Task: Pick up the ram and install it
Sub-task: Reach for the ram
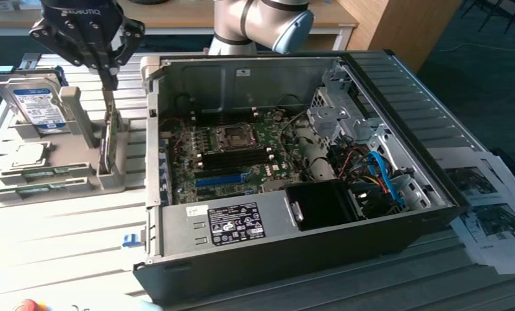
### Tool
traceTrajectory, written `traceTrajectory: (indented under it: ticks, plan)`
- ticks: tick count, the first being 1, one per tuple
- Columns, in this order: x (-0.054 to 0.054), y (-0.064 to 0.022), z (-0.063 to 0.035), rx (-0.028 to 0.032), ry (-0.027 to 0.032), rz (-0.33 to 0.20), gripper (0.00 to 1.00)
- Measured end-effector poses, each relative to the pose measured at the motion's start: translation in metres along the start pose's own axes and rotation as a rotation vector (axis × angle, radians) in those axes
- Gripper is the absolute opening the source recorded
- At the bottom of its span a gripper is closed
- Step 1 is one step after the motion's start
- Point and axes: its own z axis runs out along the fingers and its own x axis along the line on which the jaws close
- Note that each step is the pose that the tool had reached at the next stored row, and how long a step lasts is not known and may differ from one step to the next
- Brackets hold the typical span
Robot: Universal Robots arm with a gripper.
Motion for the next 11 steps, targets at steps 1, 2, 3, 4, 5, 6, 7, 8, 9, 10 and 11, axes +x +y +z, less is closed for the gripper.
traceTrajectory:
  ticks: [1,2,3,4,5,6,7,8,9,10,11]
  plan:
    - [0.002,-0.0002,0.0000,0.0000,0.0000,0.000,0.10]
    - [0.005,-0.0003,0.0000,0.0000,0.0000,0.000,0.10]
    - [0.007,-0.0005,0.0000,0.0000,0.0000,0.000,0.10]
    - [0.009,-0.0006,0.0000,-0.0001,0.0000,0.000,0.10]
    - [0.011,-0.0008,0.0000,0.0000,0.0000,0.000,0.10]
    - [0.013,-0.0009,0.0000,0.0000,0.0000,0.000,0.10]
    - [0.015,-0.0011,0.0000,0.0000,0.0001,0.000,0.10]
    - [0.017,-0.0013,0.0000,0.0000,0.0000,0.000,0.10]
    - [0.019,-0.0014,0.0000,0.0000,0.0000,0.000,0.10]
    - [0.021,-0.0015,0.0001,-0.0001,0.0000,0.000,0.10]
    - [0.023,-0.0017,0.0000,0.0001,0.0001,0.000,0.10]
